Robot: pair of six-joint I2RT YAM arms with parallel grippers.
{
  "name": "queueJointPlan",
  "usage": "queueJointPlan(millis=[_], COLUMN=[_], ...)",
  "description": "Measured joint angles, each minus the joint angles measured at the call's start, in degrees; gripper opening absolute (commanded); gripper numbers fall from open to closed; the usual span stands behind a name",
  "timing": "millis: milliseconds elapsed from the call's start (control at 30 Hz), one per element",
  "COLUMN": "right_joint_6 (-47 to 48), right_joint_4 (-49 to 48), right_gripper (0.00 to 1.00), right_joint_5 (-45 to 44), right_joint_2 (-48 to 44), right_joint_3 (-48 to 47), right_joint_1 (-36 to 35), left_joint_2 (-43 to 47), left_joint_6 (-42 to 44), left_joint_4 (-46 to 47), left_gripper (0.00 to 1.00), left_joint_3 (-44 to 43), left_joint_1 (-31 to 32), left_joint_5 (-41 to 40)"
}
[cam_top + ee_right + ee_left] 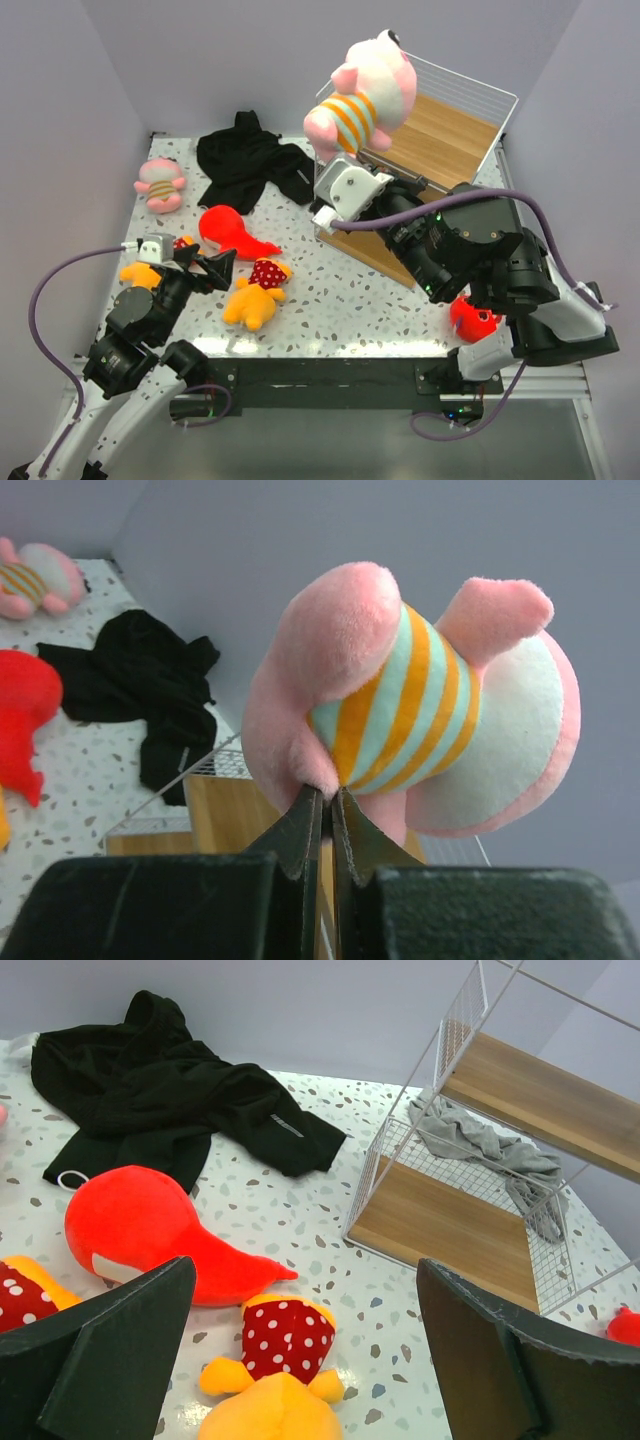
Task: Place and organize the stuffed toys onto the shelf
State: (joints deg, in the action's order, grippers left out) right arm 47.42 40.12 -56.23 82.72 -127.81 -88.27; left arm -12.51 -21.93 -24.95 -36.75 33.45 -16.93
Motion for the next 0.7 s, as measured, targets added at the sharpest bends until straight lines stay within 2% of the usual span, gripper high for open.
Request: queueJointPlan(millis=[133, 367, 700], right_joint_6=[1.8, 0.0, -1.6], right_joint_4=[-0.9, 5.4, 12.2], right_gripper=[0.00, 0.00, 0.00], right_joint_5=[0.5, 6.0, 16.5], right_joint_2=[-0.5, 1.3, 0.7], right_joint_3=[0.6, -0.7, 3.0], right_joint_1=[5.8, 20.5, 24.3], left_joint_2=[0.0, -0.3, -0.4], left_joint_6=[0.0, 0.0, 0.0], left_joint_4=[0.0, 0.0, 0.0], left_gripper=[0.97, 0.97, 0.97], left_joint_3=[0.0, 0.0, 0.0], left_joint_1=[0.0, 0.0, 0.0], left_joint_5=[0.0, 0.0, 0.1])
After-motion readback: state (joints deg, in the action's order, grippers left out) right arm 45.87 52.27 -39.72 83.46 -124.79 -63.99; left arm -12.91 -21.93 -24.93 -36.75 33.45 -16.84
